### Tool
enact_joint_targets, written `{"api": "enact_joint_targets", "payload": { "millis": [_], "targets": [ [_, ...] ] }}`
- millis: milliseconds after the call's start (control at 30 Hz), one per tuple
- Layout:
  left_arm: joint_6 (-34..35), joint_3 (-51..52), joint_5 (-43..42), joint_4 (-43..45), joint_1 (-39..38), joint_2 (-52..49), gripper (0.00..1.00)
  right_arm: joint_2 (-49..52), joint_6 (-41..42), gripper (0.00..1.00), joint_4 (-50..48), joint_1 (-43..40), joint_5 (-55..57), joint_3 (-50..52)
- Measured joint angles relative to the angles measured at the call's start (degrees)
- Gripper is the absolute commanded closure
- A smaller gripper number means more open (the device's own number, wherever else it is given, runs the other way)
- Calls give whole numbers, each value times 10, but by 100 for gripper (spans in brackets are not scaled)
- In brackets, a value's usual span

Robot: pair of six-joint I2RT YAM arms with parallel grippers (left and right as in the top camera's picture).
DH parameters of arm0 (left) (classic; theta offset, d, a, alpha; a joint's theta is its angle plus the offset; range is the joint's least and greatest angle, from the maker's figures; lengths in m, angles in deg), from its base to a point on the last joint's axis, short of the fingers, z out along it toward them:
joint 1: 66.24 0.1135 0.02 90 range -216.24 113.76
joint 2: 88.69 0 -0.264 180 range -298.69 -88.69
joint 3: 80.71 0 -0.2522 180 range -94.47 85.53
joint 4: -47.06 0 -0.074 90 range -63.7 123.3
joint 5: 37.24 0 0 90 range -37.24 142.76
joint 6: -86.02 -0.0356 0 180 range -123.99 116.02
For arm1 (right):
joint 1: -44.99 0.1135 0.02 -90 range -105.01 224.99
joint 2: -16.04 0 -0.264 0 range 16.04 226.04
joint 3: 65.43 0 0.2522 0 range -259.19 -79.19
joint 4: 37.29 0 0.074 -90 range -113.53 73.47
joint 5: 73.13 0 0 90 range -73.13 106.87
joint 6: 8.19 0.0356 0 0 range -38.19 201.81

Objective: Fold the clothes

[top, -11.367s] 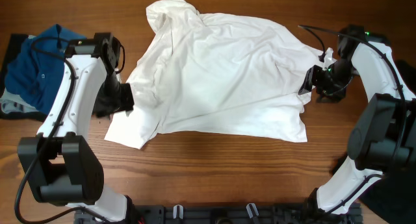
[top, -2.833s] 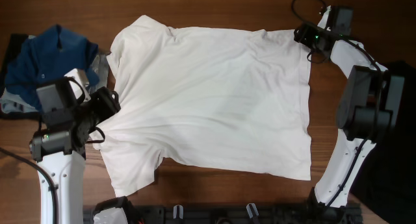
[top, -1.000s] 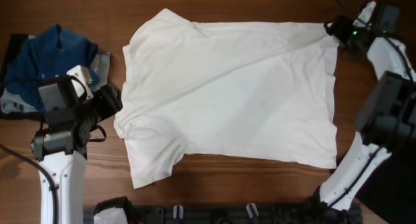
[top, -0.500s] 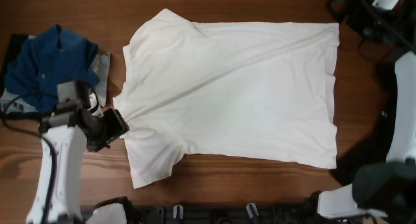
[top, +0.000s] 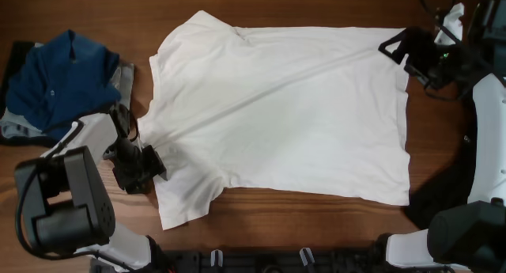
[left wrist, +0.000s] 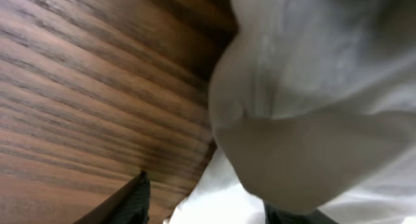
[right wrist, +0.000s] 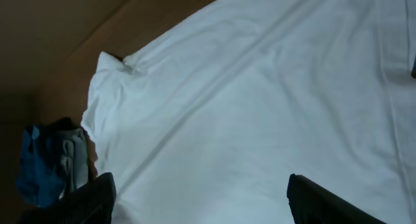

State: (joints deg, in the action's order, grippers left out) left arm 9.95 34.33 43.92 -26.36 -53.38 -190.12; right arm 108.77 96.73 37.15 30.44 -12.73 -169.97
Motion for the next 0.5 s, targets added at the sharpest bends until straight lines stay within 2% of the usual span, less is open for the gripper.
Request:
{"api": "enact_joint_targets", "payload": {
  "millis": [100, 133, 200, 267, 500],
  "targets": [
    [-1, -2, 0, 1, 0, -2, 75, 0, 0, 14, -1, 0, 12, 12],
    [-3, -2, 0, 1, 0, -2, 83, 0, 0, 13, 0, 0, 18, 18],
    [-11, -2, -3, 3, 0, -2, 91, 0, 0, 13, -2, 0, 27, 33],
    [-16, -2, -12, 5, -1, -2, 96, 0, 0, 12, -7, 0, 33, 50],
    [-35, -2, -52, 11, -2, -2, 96, 0, 19, 11, -39, -3, 61, 148]
  ]
}}
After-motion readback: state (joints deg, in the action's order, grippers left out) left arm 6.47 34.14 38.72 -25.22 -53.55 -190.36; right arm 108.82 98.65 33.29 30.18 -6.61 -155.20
